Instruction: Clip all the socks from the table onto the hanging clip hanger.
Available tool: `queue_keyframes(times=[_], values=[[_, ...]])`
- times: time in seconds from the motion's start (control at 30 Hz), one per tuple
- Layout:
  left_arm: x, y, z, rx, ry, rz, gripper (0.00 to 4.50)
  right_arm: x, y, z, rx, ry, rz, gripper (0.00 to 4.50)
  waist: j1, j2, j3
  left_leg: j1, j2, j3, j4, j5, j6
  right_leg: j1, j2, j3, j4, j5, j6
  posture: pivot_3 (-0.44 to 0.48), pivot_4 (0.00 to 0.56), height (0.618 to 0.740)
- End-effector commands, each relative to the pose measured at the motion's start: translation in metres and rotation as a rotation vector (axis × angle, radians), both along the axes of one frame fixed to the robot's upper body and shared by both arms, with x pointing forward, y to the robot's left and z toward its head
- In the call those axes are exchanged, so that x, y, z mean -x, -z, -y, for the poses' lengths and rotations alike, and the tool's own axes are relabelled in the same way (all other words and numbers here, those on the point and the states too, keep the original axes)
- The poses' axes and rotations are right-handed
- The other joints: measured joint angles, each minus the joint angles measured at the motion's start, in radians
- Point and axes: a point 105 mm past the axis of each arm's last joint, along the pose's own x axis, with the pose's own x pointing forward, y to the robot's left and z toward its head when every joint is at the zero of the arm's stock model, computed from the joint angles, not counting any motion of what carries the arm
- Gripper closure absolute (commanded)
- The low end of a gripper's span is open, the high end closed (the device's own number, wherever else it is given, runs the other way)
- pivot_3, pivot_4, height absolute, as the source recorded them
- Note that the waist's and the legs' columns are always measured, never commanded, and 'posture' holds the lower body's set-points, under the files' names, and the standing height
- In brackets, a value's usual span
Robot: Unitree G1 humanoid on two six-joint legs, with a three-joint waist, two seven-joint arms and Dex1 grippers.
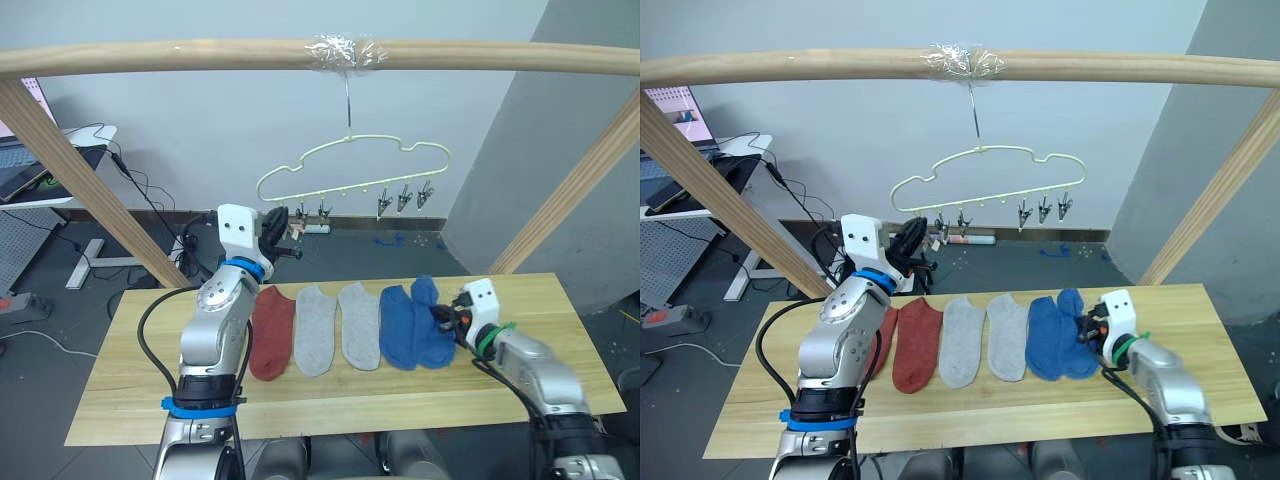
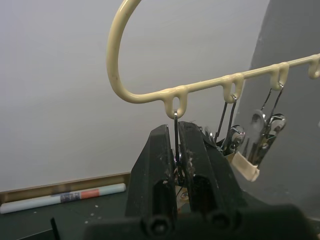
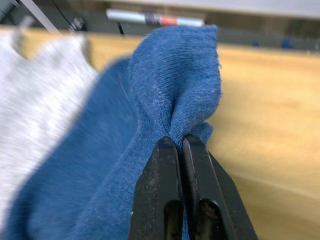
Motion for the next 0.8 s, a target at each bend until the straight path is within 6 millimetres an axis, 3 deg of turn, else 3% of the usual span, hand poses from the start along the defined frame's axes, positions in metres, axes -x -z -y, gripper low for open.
queue_keyframes(times=[0.03, 0.23, 0.4, 0.53, 0.8], values=[[-0.001, -0.001, -0.008, 0.054, 0.038, -0.044, 4.50, 0.007, -0.042, -0.018, -0.080, -0.115, 0.084, 4.47, -0.001, 0.000, 0.000, 0.000, 0.000, 0.000, 0.000, 0.000, 0.000, 0.000, 0.000, 0.000, 0.000, 0.000, 0.000, -0.050, 0.157, 0.740], [0.004, -0.005, -0.006, 0.364, 0.196, -0.200, 4.50, 0.013, -0.073, -0.074, -0.139, -0.300, 0.127, 4.47, -0.006, 0.000, 0.000, 0.001, 0.002, -0.001, 0.000, 0.000, 0.000, 0.000, 0.002, -0.001, 0.001, 0.000, 0.000, -0.055, 0.150, 0.740], [0.010, -0.020, -0.003, 0.548, 0.304, -0.248, 4.50, 0.002, -0.079, -0.115, -0.151, -0.344, 0.146, 4.47, -0.002, 0.000, 0.000, 0.000, 0.002, -0.003, 0.000, 0.000, 0.000, 0.000, 0.003, -0.002, 0.000, 0.000, 0.000, -0.054, 0.147, 0.740], [0.016, -0.028, 0.001, 0.595, 0.363, -0.253, 4.50, 0.000, -0.087, -0.147, -0.187, -0.423, 0.148, 4.47, 0.001, 0.000, 0.000, -0.002, 0.002, -0.003, 0.001, 0.000, -0.001, -0.001, 0.002, -0.002, 0.000, 0.000, 0.000, -0.048, 0.144, 0.740], [0.025, -0.033, 0.005, 0.599, 0.415, -0.250, 4.50, -0.007, -0.100, -0.168, -0.242, -0.486, 0.142, 4.47, 0.007, 0.000, 0.000, -0.005, 0.001, -0.004, 0.002, -0.001, -0.002, -0.003, 0.002, -0.003, -0.001, 0.003, -0.005, -0.034, 0.148, 0.740]])
